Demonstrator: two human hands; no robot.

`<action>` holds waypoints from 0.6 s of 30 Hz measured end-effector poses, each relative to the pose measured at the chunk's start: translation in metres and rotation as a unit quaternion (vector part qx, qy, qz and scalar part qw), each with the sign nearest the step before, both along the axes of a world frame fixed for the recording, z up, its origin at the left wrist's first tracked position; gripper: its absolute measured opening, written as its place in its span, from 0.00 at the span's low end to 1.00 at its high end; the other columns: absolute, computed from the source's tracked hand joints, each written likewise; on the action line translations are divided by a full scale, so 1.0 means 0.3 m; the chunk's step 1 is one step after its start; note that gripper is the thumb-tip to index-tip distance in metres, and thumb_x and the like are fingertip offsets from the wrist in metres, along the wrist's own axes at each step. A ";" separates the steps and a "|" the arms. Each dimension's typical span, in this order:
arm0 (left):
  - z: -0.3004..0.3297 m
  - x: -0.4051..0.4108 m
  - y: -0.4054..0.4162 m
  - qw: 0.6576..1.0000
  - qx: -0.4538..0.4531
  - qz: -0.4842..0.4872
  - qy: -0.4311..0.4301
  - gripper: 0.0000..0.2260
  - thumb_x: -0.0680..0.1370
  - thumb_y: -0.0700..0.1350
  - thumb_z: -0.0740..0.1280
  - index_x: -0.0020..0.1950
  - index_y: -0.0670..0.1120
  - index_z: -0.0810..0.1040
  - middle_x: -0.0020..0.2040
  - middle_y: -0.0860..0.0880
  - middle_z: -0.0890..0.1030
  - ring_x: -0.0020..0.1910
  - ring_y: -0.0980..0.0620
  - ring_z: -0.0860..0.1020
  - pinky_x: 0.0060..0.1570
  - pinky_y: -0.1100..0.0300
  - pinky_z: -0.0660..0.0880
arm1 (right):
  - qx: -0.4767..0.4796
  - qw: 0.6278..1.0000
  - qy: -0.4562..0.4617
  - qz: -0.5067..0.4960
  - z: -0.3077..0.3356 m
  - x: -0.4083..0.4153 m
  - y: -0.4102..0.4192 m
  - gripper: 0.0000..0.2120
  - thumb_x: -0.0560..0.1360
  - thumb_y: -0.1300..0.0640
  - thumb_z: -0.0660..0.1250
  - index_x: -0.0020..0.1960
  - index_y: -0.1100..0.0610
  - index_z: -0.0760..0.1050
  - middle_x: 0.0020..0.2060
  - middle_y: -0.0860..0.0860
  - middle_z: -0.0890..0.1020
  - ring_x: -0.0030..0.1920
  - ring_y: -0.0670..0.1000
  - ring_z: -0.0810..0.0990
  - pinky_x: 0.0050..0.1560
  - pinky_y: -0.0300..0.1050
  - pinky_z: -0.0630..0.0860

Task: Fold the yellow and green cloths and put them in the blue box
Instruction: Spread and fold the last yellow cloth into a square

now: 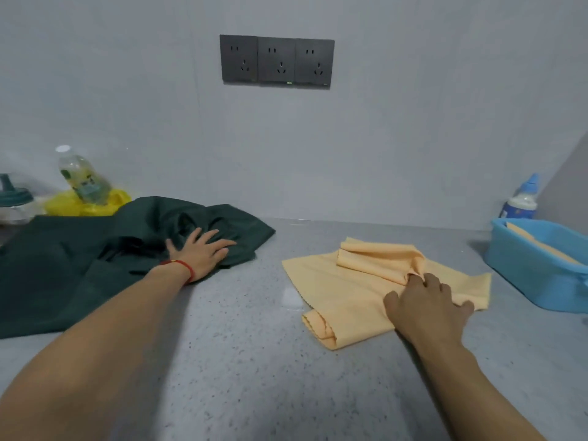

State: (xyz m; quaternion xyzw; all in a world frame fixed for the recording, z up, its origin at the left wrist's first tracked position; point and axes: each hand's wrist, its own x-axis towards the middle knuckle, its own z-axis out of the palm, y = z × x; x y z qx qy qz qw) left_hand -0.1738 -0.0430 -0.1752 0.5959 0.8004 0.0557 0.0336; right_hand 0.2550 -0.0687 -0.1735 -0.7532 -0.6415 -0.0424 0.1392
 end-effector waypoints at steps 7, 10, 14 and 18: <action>0.106 0.218 -0.109 0.984 0.121 0.066 0.109 0.18 0.80 0.47 0.62 0.69 0.59 0.73 0.73 0.48 0.69 0.76 0.45 0.61 0.70 0.23 0.47 | 0.062 0.996 -0.053 0.024 0.033 -0.109 -0.066 0.25 0.78 0.37 0.51 0.56 0.49 0.81 0.52 0.50 0.80 0.53 0.53 0.75 0.57 0.57 0.62; 0.065 0.543 -0.158 0.978 0.194 -0.047 -0.052 0.14 0.80 0.50 0.59 0.63 0.56 0.78 0.65 0.52 0.77 0.67 0.49 0.72 0.72 0.38 0.59 | 0.137 0.986 -0.040 0.082 0.054 -0.114 -0.109 0.27 0.78 0.39 0.46 0.40 0.52 0.78 0.35 0.49 0.80 0.36 0.52 0.76 0.49 0.52 0.65; 0.014 0.694 -0.214 0.984 0.090 -0.115 -0.103 0.20 0.82 0.52 0.55 0.73 0.56 0.71 0.73 0.53 0.72 0.73 0.50 0.68 0.75 0.39 0.54 | 0.302 0.927 0.129 0.179 0.047 -0.041 -0.137 0.11 0.78 0.47 0.52 0.42 0.51 0.66 0.29 0.44 0.73 0.31 0.48 0.71 0.44 0.49 0.65; -0.006 0.666 -0.260 0.980 0.079 -0.168 -0.067 0.20 0.83 0.53 0.54 0.75 0.56 0.68 0.76 0.55 0.69 0.75 0.51 0.65 0.74 0.41 0.57 | 0.075 0.930 0.275 0.230 0.037 0.052 -0.114 0.17 0.82 0.42 0.45 0.62 0.42 0.69 0.55 0.42 0.78 0.56 0.48 0.74 0.61 0.50 0.64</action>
